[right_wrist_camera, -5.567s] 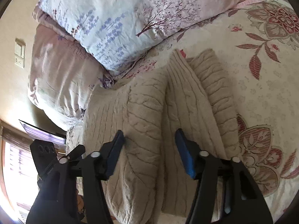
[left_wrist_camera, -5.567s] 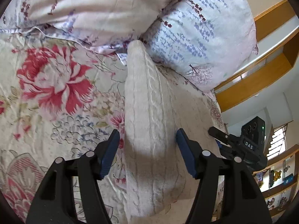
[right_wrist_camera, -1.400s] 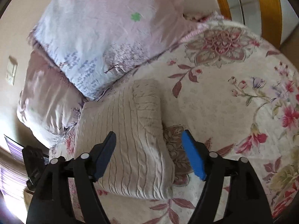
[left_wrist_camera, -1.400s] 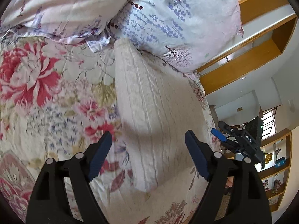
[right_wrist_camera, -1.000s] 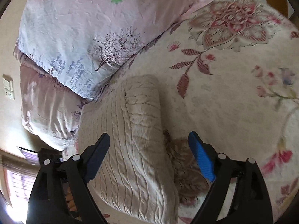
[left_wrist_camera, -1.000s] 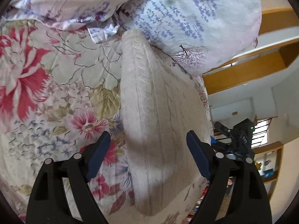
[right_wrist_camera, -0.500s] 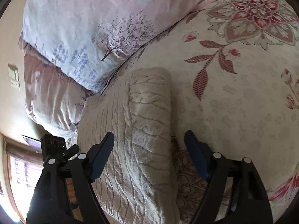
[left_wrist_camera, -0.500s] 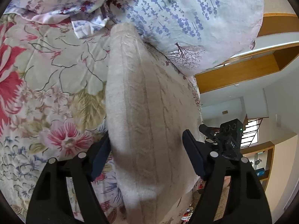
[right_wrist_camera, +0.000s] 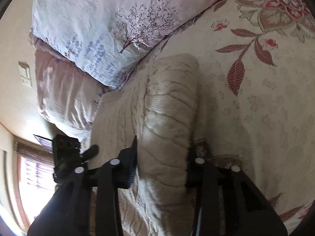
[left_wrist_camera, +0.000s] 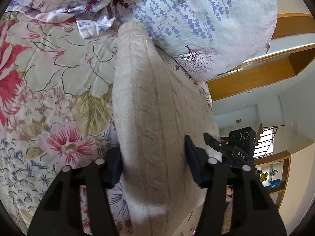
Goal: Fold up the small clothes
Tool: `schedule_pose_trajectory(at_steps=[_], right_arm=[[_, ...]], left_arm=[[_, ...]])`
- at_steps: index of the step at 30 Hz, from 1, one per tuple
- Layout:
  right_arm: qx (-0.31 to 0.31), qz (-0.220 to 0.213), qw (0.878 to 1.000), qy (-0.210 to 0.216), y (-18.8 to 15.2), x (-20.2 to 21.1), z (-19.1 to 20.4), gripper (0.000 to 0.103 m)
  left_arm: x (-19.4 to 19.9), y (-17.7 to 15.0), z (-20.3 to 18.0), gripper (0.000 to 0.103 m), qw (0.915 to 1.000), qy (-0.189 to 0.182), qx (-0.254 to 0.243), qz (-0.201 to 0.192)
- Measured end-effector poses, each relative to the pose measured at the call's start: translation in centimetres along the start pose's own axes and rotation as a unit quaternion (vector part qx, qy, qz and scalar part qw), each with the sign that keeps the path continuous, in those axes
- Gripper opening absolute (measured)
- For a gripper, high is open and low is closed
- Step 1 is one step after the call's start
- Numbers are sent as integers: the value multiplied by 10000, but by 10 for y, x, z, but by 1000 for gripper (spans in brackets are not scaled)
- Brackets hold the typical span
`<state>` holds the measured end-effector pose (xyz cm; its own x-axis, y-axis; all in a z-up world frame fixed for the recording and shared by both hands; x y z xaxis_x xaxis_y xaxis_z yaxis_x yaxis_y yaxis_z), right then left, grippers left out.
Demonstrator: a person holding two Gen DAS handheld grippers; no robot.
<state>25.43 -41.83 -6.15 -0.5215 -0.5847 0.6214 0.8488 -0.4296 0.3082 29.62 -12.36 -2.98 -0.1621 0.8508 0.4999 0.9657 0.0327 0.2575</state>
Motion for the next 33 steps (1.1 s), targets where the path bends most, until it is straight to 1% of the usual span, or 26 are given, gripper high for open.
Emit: schedule_pose_trajectory(at_steps=[2,4,7,10,14,17,20,21,22,23,25,26,27,28,30,32,33], right_arm=[[11,-100,9999,10,-3,4,6,32],[15,-193,9998,111,-6,10,14,31],[98,-277,9994,180,-13,18,32,30],[216,-262,9992,230,-24,21,52,30],[432,-273,9980,370,-38,14,84,29],[895,-382,9947,336,-50,-1,121,29],[1177,-485,9911,395,-59,-17,145,29],[1261,-465,9902,375,-63,-31,152,29],[1269,-398,9905,351,-65,-40,154,29],[1239,-210,9918,237,-67,-59,153,29],[1126,105,9936,-52,-70,-87,145,30],[1026,183,9941,-306,-70,-100,137,31],[936,206,9952,-215,-68,-103,134,36],[834,255,9961,-133,-67,-102,132,38],[731,357,9967,-81,-64,-98,129,40],[785,267,9964,-168,-61,-86,129,43],[775,205,9967,-158,-60,-82,129,44]], left_arm=[[3,-2,-2,41,10000,-10,-37,-42],[9,-2,-7,39,9999,-99,-60,-78],[19,-4,-15,37,9996,-249,-91,-65],[38,-11,-21,37,9994,-236,-217,-98],[77,-18,-19,37,9993,-198,-246,-213],[112,-22,-11,37,9992,-124,-196,-335],[146,-19,5,38,9984,-1,-91,-554],[158,-19,14,38,9978,59,-37,-660],[165,-20,22,39,9973,103,33,-723],[170,-21,31,39,9968,154,121,-774],[173,-21,56,40,9955,385,337,-802],[170,-21,68,42,9946,528,460,-765],[167,-23,82,43,9940,558,586,-735],[165,-23,91,45,9937,490,669,-753],[166,-24,98,47,9936,324,717,-805],[170,-25,97,50,9937,404,607,-847],[176,-25,94,50,9933,522,468,-920]])
Point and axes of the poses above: each gripper's, at about its wrist camera, not at the fingertips, and x roughly against the way its jaws point, z to its left, y to its top, the point moved 4 cm from there along -x, roughly the way its jaws point, and after that the axes turned 6 degrees about -y, right-handed, at the moved point
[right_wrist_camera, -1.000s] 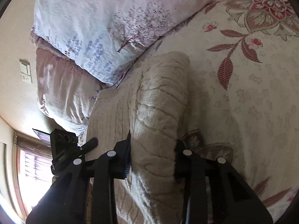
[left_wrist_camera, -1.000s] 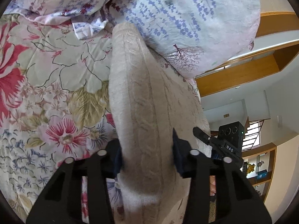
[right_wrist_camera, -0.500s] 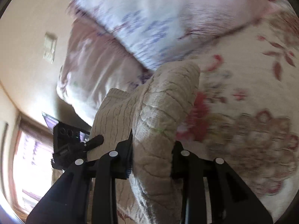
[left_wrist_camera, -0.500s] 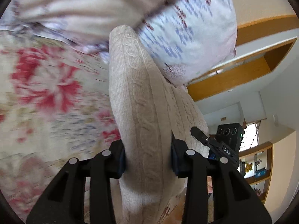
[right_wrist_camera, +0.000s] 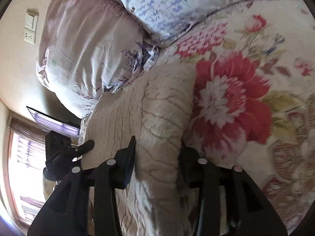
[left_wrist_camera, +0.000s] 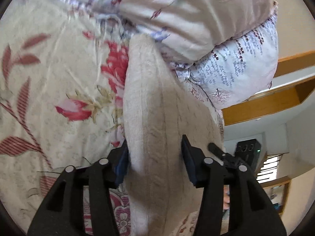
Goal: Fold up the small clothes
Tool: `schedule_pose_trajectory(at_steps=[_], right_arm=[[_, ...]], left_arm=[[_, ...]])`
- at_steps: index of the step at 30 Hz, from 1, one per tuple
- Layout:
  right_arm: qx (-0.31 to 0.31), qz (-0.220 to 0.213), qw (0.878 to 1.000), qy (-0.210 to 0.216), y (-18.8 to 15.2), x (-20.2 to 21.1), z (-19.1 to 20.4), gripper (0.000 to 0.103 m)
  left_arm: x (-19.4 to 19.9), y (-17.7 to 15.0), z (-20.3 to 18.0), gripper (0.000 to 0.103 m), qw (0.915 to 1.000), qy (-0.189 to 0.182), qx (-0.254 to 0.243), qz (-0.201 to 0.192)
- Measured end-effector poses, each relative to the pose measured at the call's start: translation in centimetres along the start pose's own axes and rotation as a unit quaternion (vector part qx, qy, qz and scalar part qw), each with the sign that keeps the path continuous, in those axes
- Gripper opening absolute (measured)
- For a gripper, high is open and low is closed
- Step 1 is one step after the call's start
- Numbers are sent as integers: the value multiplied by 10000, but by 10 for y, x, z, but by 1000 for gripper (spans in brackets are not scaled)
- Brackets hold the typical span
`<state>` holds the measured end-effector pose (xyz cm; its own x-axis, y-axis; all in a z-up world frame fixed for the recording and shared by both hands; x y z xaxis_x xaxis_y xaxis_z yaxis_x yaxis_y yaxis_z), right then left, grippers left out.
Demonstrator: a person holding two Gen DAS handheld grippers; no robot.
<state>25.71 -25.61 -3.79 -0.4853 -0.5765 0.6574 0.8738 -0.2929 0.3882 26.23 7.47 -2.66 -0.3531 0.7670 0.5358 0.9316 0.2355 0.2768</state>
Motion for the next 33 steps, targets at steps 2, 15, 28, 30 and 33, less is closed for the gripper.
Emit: schedule_pose_trajectory(at_steps=[2,15,28,30,33], right_arm=[[-73,-174,9998,37,4,7,-2,45],[638,-1243,9897,-325,27,15,25,9],[724,-933,9763,-1815,25,2,10,34],[841,-1086,9774,-1604,13,20,15,35],[1214,-1247,9762,-1292,-10,39,30,35]], left_arm=[[15,-1,-7,52,9991,211,-279,-243],[22,-48,-87,61,9712,679,-2224,-528],[3,-57,-93,66,9647,997,-2379,-537],[13,-60,-93,66,9621,1099,-2412,-643],[25,-64,-90,67,9523,1489,-2532,-833]])
Point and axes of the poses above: each gripper's, at about its wrist camera, not at the fingertips, and x roughly against the way its jaws point, z to its left, y to its top, the point moved 4 cm from there along -x, roughly the way its jaws point, and after that the axes turned 6 degrees about -y, right-handed, at the moved point
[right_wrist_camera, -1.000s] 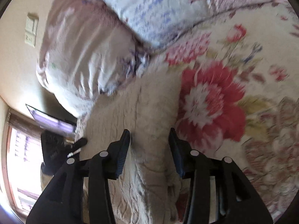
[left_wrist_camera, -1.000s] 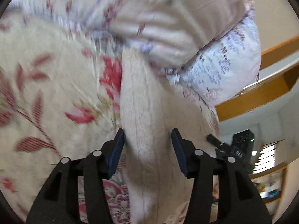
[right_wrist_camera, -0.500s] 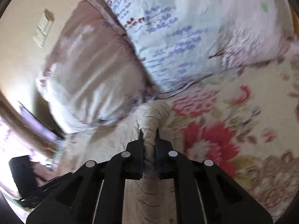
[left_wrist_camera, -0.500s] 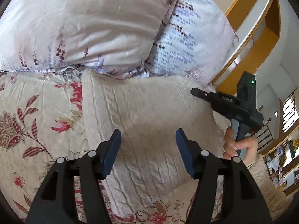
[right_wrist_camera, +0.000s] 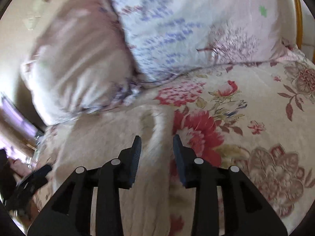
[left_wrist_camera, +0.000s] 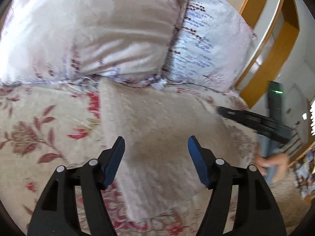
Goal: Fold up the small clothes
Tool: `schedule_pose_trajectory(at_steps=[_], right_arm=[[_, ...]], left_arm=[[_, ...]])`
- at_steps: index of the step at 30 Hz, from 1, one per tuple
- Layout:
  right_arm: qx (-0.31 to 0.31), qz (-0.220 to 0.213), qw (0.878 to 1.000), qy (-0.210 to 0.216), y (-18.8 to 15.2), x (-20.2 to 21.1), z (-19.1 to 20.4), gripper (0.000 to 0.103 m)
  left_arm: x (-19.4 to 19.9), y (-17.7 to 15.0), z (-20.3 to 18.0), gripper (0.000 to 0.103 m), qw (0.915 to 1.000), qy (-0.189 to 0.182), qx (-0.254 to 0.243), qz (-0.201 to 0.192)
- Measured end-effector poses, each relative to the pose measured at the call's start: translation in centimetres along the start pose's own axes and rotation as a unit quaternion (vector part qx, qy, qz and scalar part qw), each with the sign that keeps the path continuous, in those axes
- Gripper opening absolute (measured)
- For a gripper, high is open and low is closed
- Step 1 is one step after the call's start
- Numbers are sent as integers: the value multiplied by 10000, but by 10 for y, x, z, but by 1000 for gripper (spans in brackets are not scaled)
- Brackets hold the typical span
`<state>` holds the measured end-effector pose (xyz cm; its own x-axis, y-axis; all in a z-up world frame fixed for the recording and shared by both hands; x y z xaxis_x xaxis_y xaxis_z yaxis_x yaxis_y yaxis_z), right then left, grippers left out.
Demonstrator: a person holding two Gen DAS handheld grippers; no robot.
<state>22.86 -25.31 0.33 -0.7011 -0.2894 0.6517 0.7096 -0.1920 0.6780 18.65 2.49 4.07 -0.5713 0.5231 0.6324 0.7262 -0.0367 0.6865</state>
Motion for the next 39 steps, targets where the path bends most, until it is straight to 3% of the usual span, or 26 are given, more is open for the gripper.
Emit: schedule_pose_trajectory(at_steps=[3,6,10,15,19,21,24,25,31,39], right_arm=[[539,-90,9984,108,-19,15,23,35],[944,36,9955,51,-36,13,40,36],[1372,358,9883,-566,-63,-7,43,40],[1369,212,9868,-836,-64,-5,48,45],[1131,-82,9907,-756,-66,16,45,77],[1093,-367,9887,-958,-66,29,43,87],[976,-665,9876,-1036,-69,46,37,91],[930,-716,9874,-1060,-69,50,35,98],[853,-910,9833,-1326,-83,67,29,102],[922,-439,9859,-1327,-111,53,38,102]], left_arm=[[1,-6,3,68,9980,606,-179,12],[-9,-12,6,68,9947,963,-304,183],[-25,-20,13,70,9903,1249,-360,485],[-31,-22,18,79,9876,1446,-387,477],[-14,-27,15,83,9903,1318,-364,252],[-3,-32,15,87,9895,1378,-411,111],[12,-44,17,96,9902,1361,-315,-81],[14,-45,18,97,9906,1335,-281,-114],[27,-64,21,101,9924,1213,-4,-186],[21,-87,6,101,9912,1311,-139,81]])
Point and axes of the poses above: each gripper's, at about its wrist camera, not at the fingertips, and x roughly against the way its jaws point, z to its left, y to its top, the point moved 4 cm from there along -x, roughly the way its jaws point, and after that the axes turned 6 degrees about -y, right-handed, at the moved point
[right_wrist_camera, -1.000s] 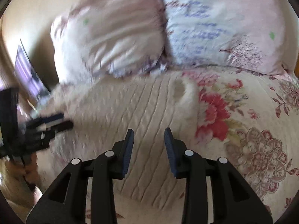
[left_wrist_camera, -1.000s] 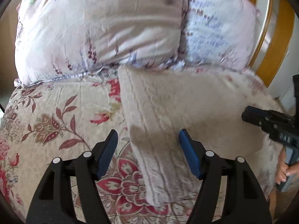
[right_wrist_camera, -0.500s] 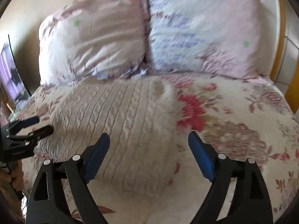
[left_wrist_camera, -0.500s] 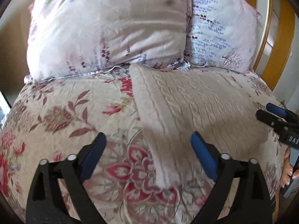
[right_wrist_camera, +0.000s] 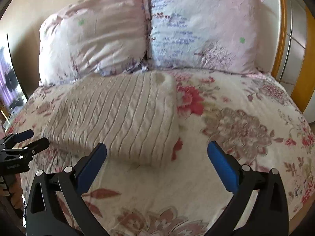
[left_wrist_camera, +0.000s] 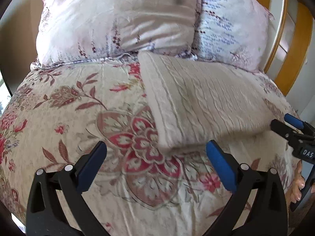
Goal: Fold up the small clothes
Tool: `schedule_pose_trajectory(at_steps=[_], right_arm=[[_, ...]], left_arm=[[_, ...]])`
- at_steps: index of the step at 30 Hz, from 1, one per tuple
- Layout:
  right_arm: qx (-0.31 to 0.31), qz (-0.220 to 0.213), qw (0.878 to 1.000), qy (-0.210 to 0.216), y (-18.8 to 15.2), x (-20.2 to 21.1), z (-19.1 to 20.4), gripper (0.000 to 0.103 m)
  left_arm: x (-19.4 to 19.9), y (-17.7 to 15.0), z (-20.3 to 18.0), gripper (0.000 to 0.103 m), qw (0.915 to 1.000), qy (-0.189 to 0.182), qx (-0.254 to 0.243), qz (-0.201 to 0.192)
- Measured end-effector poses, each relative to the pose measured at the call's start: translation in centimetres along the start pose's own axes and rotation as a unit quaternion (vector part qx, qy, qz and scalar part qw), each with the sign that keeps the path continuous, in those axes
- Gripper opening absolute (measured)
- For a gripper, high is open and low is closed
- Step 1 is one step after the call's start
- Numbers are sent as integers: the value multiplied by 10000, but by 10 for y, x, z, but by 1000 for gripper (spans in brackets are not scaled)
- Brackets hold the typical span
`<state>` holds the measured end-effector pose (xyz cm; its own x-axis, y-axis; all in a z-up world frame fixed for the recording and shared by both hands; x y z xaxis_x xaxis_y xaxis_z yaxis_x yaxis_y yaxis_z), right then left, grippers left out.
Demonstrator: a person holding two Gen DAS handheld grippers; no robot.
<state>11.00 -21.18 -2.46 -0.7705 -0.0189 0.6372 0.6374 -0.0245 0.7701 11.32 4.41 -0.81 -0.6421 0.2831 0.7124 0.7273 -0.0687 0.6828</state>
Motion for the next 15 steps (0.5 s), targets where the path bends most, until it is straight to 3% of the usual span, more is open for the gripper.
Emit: schedule_pose_trajectory(at_steps=[4,15], right_arm=[[-116,300,9993,190,-10,-9,5,102],[224,645,9976,-75,-24,-24,27,102]], left_arm=[[-9,-7,-10,101,9997,47,-64,225],[-29,-15,-18,101,9974,335,-203,612]])
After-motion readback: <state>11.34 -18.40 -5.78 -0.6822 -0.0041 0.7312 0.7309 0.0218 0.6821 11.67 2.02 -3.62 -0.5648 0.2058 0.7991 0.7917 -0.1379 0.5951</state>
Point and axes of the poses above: each gripper's, at about its wrist camera, not at the fingertips, and x roughly against the way its jaws point, z to its left, y to its top, the point moved 4 cm from there along -x, roughly the way its jaws point, and after that the axes turned 6 degrees about -y, right-handed, at the moved point
